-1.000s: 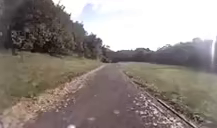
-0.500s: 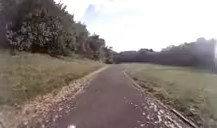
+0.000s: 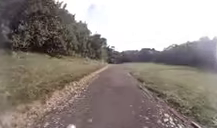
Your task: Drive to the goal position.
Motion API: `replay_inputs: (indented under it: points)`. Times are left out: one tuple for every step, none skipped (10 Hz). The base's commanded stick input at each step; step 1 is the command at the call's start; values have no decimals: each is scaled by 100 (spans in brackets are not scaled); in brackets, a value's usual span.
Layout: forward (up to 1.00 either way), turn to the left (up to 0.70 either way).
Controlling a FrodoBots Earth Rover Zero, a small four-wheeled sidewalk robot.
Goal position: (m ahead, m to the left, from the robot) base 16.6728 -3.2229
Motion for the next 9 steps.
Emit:
replay_inputs:
  points:
    - [70, 0]
    - [70, 0]
    - [70, -6]
    - [70, -14]
    - [70, -26]
    - [70, 0]
    - [70, 0]
    - [70, 0]
    - [70, 0]
